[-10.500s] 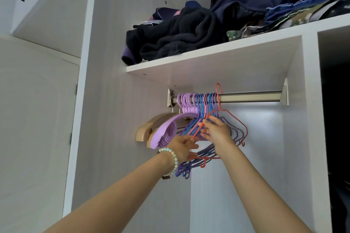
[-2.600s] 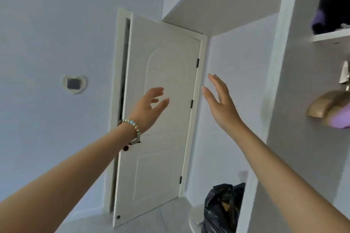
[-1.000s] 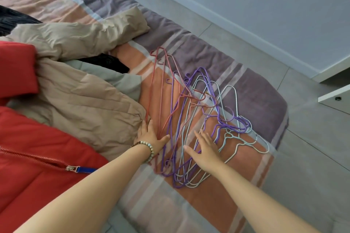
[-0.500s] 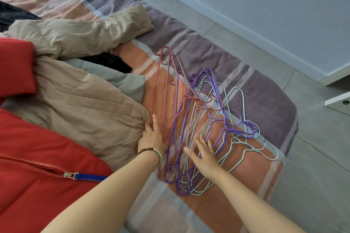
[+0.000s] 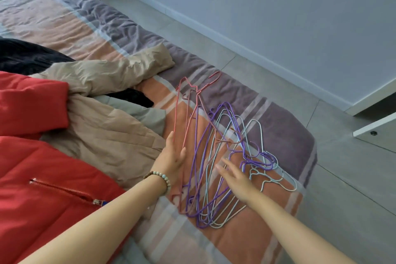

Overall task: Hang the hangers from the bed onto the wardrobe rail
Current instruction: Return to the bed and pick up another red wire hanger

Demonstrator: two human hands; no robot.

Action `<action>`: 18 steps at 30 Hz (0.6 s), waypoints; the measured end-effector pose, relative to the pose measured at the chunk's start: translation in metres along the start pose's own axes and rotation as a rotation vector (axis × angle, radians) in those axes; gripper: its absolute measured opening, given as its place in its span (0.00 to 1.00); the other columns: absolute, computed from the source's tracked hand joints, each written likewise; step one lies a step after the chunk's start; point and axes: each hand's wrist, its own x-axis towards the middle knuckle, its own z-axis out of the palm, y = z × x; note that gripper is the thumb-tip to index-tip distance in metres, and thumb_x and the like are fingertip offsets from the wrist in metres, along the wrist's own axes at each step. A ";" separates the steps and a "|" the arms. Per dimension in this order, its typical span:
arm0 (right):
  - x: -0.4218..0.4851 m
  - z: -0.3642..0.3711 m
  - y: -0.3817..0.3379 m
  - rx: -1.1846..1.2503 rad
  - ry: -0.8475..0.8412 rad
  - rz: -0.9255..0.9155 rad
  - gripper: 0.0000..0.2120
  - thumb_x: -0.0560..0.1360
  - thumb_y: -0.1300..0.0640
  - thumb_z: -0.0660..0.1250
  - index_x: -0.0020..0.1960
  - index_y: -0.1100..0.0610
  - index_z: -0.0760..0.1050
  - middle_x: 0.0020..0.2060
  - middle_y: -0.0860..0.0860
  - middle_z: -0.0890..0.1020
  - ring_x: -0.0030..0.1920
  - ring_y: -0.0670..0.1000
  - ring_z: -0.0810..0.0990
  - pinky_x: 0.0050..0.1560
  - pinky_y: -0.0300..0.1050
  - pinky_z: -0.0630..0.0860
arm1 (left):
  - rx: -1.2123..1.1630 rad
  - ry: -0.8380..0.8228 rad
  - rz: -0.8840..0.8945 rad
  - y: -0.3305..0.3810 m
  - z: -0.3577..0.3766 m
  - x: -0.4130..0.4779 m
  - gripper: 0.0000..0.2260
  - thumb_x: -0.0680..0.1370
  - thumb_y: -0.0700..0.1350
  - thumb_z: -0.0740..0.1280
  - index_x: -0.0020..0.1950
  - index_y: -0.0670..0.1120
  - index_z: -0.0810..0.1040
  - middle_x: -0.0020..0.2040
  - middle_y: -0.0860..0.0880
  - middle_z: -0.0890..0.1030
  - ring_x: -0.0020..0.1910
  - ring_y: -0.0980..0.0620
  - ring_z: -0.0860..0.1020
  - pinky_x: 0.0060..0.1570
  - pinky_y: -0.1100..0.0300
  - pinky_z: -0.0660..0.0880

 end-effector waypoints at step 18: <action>-0.286 -0.224 -0.298 0.301 0.455 -0.560 0.08 0.77 0.51 0.64 0.49 0.53 0.80 0.44 0.41 0.84 0.50 0.39 0.79 0.57 0.37 0.67 | -0.500 -0.590 0.480 0.369 -0.141 -0.165 0.09 0.81 0.50 0.56 0.55 0.50 0.73 0.51 0.43 0.82 0.39 0.51 0.82 0.42 0.64 0.77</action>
